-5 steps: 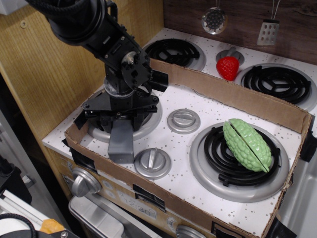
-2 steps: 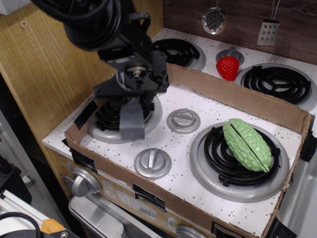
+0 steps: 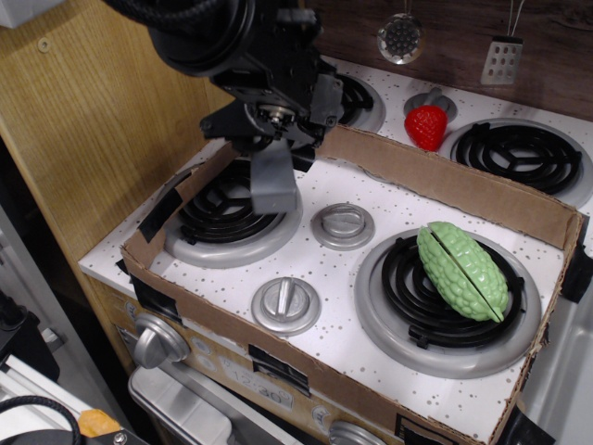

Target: Right pepper shaker

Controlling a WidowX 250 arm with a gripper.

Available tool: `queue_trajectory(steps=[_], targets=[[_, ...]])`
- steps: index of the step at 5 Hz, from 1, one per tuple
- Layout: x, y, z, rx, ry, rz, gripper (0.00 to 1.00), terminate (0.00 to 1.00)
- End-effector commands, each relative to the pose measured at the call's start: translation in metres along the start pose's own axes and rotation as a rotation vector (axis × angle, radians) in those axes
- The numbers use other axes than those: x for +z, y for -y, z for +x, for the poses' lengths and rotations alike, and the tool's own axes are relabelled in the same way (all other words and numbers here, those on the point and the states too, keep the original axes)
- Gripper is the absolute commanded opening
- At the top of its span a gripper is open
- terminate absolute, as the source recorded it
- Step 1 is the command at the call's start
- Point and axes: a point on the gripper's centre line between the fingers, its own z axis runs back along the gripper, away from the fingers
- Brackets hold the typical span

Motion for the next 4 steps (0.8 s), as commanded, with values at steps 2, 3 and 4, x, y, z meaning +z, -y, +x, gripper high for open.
queue_trajectory(steps=[2,3,4], targets=[[0.001,0.002,0.025,-0.091,0.446,0.037,0.0,0.0],[0.004,-0.003,0.018,-0.073,0.538,0.076,0.0,0.0],[0.004,-0.007,0.011,-0.042,0.59,0.1,0.0,0.0]])
